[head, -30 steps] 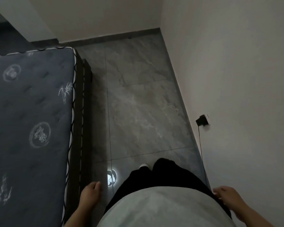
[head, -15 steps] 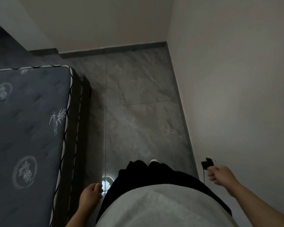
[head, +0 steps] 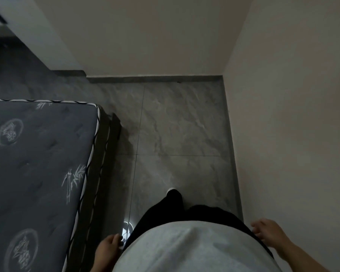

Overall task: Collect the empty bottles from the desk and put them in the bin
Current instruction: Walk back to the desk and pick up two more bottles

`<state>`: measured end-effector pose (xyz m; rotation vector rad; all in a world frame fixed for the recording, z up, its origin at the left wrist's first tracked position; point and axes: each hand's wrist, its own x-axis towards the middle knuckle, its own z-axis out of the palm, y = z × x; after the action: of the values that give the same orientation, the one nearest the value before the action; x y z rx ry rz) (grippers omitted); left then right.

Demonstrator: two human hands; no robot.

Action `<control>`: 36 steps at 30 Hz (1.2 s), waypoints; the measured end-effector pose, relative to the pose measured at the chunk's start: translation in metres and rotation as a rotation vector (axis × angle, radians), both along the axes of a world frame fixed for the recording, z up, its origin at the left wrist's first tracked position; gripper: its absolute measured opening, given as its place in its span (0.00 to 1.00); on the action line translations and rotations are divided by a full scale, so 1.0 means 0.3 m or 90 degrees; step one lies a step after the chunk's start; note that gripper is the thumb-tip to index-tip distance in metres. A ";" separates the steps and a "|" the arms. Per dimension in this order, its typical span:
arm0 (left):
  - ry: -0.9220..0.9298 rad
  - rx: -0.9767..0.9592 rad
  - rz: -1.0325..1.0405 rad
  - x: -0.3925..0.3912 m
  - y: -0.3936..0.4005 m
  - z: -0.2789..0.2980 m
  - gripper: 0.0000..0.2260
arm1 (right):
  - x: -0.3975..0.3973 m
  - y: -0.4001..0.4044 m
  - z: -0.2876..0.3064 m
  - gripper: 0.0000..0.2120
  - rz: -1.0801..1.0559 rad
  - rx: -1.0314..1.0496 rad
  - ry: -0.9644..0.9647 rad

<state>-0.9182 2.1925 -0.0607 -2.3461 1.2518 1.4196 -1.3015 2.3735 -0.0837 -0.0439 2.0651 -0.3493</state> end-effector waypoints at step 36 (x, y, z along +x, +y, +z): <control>-0.015 -0.080 0.191 -0.528 -1.779 0.023 0.11 | -0.639 -2.294 0.038 0.15 0.305 -0.009 0.025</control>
<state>-1.0767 1.6587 -0.0539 -2.7223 1.0448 1.4228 -1.4932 1.6852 -0.0724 -0.5471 2.0127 -0.0662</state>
